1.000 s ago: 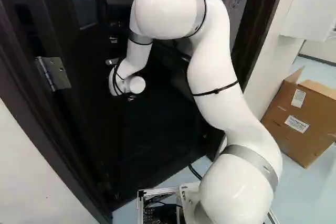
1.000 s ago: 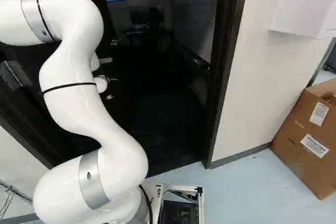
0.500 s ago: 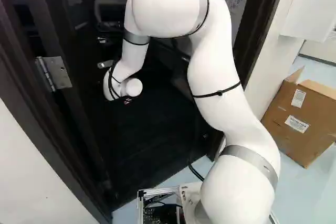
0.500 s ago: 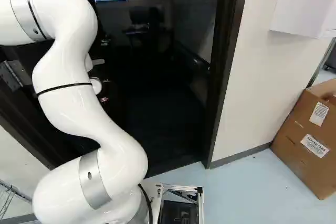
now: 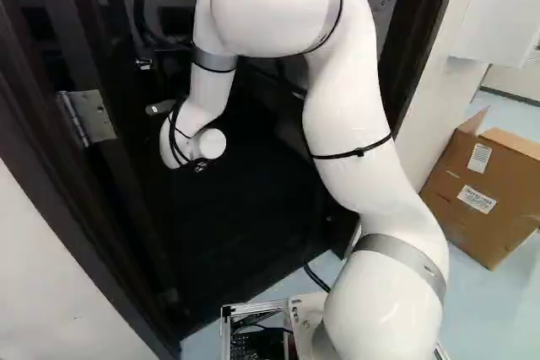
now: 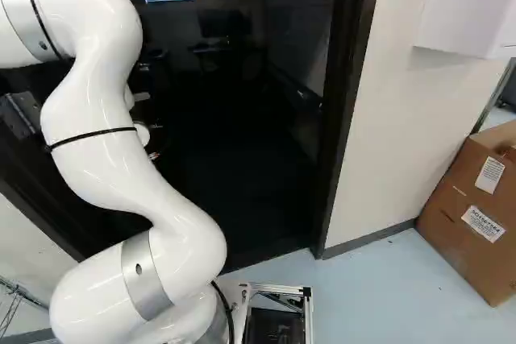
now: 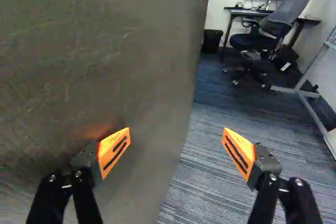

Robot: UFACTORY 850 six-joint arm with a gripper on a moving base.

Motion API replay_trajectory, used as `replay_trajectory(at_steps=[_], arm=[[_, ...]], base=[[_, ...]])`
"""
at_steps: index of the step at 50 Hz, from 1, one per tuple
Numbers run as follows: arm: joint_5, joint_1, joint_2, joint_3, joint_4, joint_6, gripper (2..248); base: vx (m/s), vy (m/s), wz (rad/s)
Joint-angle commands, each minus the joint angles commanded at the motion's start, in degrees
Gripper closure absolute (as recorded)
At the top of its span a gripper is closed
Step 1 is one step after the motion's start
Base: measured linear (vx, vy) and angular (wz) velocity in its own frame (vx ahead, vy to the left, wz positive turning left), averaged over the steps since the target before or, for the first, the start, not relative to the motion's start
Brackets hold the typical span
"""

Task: Open the door and move inside

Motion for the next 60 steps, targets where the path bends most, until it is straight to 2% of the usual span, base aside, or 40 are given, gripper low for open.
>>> replay_trajectory(at_steps=[18, 60], arm=[[0.0, 0.77, 0.99, 1.32, -0.29, 0.0, 3], [0.0, 0.84, 1.1, 1.47, -0.29, 0.0, 3]], base=[[0.0, 0.0, 0.0], [0.0, 0.0, 0.0]])
